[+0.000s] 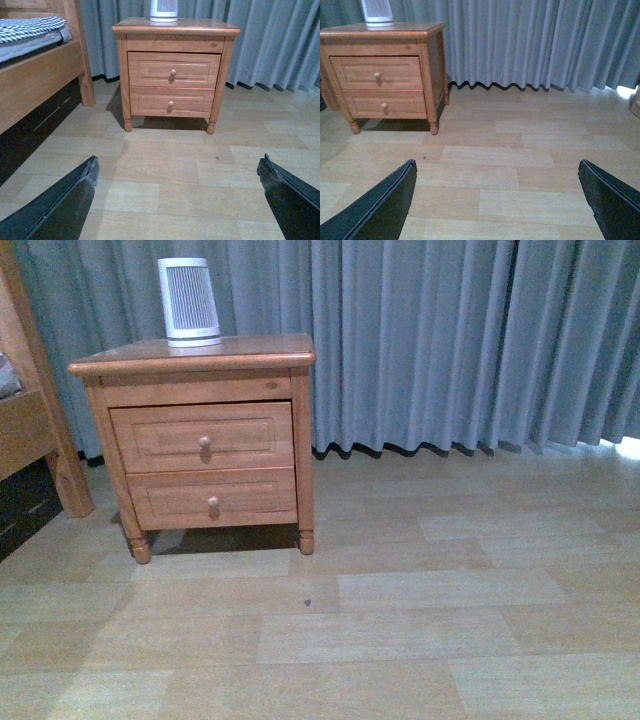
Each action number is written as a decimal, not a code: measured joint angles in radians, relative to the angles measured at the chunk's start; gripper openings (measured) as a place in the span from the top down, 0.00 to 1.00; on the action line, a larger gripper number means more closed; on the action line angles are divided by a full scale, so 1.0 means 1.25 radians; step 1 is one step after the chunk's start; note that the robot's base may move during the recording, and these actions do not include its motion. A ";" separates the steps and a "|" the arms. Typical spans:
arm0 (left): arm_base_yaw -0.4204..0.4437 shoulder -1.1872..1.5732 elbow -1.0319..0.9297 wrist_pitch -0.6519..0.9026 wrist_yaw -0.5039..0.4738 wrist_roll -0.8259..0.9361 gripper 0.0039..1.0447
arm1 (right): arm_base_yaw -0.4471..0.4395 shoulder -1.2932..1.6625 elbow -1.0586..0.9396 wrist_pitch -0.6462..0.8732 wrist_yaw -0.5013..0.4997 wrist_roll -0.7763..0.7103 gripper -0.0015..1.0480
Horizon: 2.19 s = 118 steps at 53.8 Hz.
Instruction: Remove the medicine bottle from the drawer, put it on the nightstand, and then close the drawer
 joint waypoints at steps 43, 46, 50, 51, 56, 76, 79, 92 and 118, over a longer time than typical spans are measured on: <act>0.000 0.000 0.000 0.000 0.000 0.000 0.06 | 0.000 0.000 0.000 0.000 0.000 0.000 0.07; 0.000 0.000 0.000 0.000 0.000 0.000 0.06 | 0.000 0.000 0.000 0.000 0.000 0.000 0.07; 0.000 0.000 0.000 0.000 0.000 0.000 0.06 | 0.000 0.000 0.000 0.000 0.000 0.000 0.07; 0.000 0.000 0.000 0.000 0.000 0.000 0.06 | 0.000 0.000 0.000 0.000 0.000 0.000 0.07; 0.000 0.000 0.000 0.000 0.000 0.000 0.06 | 0.000 0.000 0.000 0.000 0.000 0.000 0.07; 0.000 0.000 0.000 0.000 0.000 0.000 0.06 | 0.000 0.000 0.000 0.000 0.000 0.000 0.07; 0.000 0.000 0.000 0.000 0.000 0.000 0.06 | 0.000 0.000 0.000 0.000 0.000 0.000 0.07; 0.000 0.000 0.000 0.000 0.000 0.000 0.06 | 0.000 0.000 0.000 0.000 0.000 0.000 0.07; 0.106 0.334 0.199 -0.132 0.127 -0.066 0.06 | 0.000 0.000 0.000 0.000 -0.001 0.000 0.07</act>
